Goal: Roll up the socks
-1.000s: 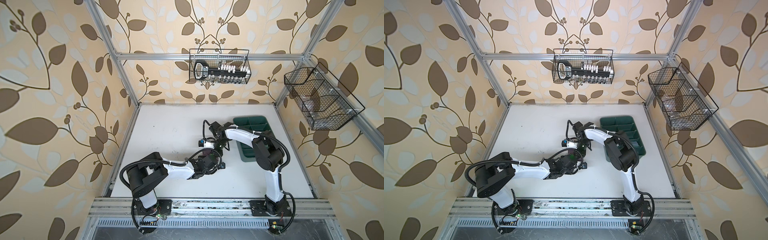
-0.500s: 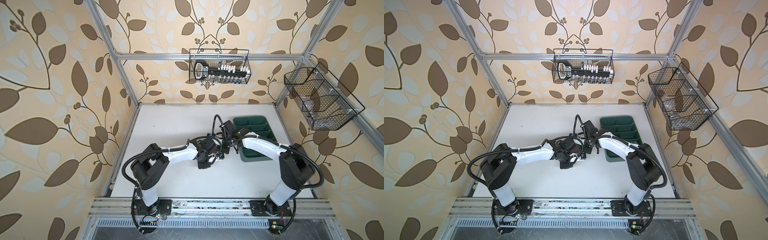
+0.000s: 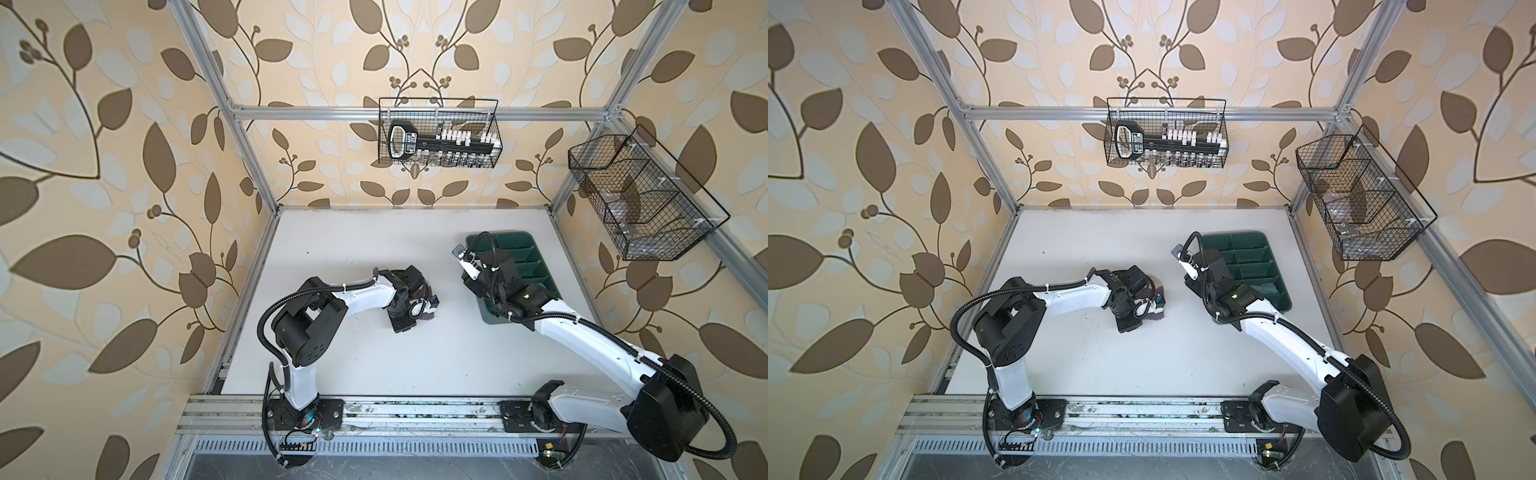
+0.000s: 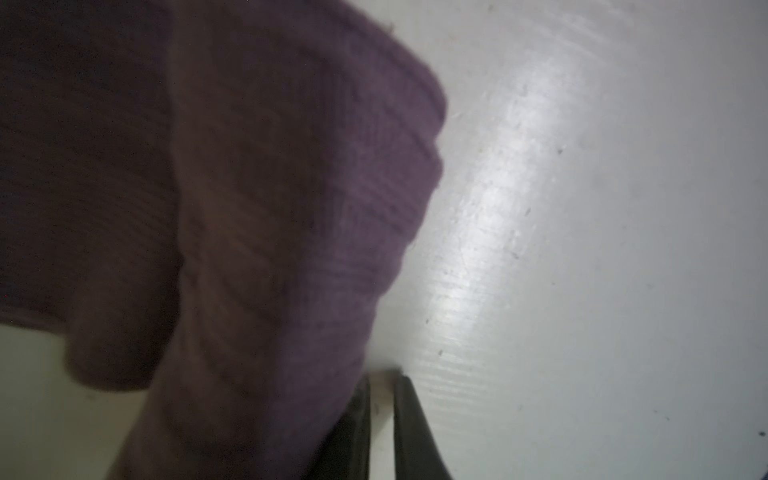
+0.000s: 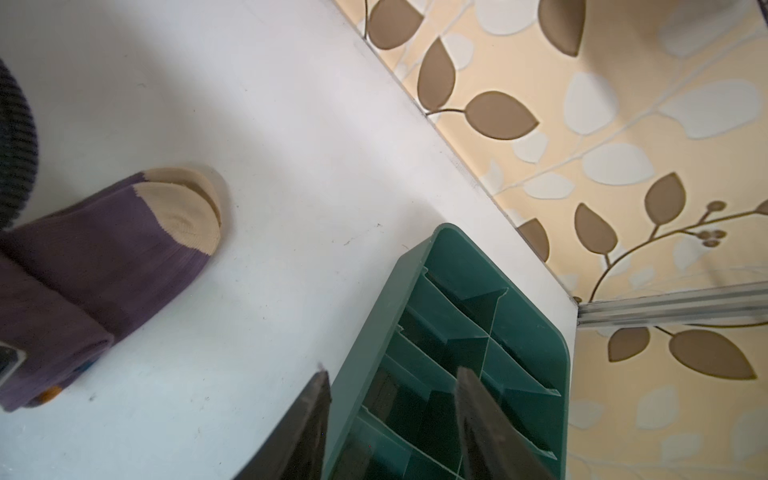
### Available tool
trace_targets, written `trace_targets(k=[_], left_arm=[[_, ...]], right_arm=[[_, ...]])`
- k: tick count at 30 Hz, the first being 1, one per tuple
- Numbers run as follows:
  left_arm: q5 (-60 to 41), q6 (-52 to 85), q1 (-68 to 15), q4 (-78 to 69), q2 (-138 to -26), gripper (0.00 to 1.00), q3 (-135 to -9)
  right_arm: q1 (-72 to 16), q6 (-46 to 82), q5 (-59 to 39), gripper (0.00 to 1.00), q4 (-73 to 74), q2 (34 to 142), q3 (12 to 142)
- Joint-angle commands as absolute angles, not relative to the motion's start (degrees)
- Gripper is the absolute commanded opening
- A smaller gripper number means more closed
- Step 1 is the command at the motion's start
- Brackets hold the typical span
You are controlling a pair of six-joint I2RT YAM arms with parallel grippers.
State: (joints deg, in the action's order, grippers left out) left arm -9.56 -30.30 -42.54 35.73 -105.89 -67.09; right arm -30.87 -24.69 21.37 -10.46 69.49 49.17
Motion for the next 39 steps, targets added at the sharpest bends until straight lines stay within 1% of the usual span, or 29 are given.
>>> trace_targets(k=[1, 4, 6, 8, 13, 16, 19, 23, 28, 30, 33, 36, 39], left_arm=[[-10.42, -29.97, -42.45, 35.03, -99.96, 0.33, -66.54], [-11.95, -30.75, -42.51, 34.04, -94.94, 0.54, -65.49], [-11.69, -31.13, -42.54, 33.25, -90.85, 0.63, -64.75], [-10.73, -31.77, -42.5, 32.84, -86.53, 0.67, -64.06], [-9.09, -35.79, -42.54, 31.18, -75.49, 0.73, -60.55], [-9.83, -40.13, -43.68, 29.44, -71.64, 0.75, -57.51], [-9.48, -42.76, -45.44, 28.8, -72.28, 0.76, -56.33], [-8.2, -44.21, -46.54, 27.19, -77.6, 0.75, -56.56], [-4.91, -45.28, -46.67, 21.98, -84.56, 0.74, -56.83], [-3.14, -45.32, -46.67, 20.2, -86.85, 0.72, -57.37], [-1.18, -46.02, -46.58, 17.78, -89.38, 0.7, -57.35], [-0.79, -46.73, -46.49, 17.5, -92.07, 0.68, -58.23], [-1.35, -47.03, -46.32, 18.54, -95.28, 0.63, -60.23]], right_arm=[[-30.62, -21.11, 18.79, 0.5, -9.11, 66.76, 47.72], [-30.6, -20.82, 13.8, 0.49, -8.61, 65.01, 46.44], [-30.61, -20.18, 11.35, 0.49, -8.93, 64.86, 46.32], [-30.6, -19.5, 10.0, 0.49, -9.29, 64.77, 46.41], [-30.59, -18.25, 5.5, 0.49, -9.86, 63.47, 46.49], [-30.59, -16.02, 1.46, 0.49, -11.76, 62.02, 46.67], [-30.56, -12.46, -1.22, 0.49, -14.21, 59.48, 45.7], [-29.94, -7.68, -2.47, 0.49, -17.17, 54.97, 43.48], [-25.9, -0.55, -5.72, 0.49, -20.41, 49.17, 40.94], [-24.36, 0.42, -7.44, 0.48, -20.57, 46.56, 39.4], [-23.39, 0.59, -7.31, 0.49, -20.96, 43.72, 38.03], [-22.96, 0.32, -7.63, 0.49, -21.48, 42.8, 37.97], [-22.94, 0.23, -8.4, 0.49, -21.64, 42.8, 38.06]])
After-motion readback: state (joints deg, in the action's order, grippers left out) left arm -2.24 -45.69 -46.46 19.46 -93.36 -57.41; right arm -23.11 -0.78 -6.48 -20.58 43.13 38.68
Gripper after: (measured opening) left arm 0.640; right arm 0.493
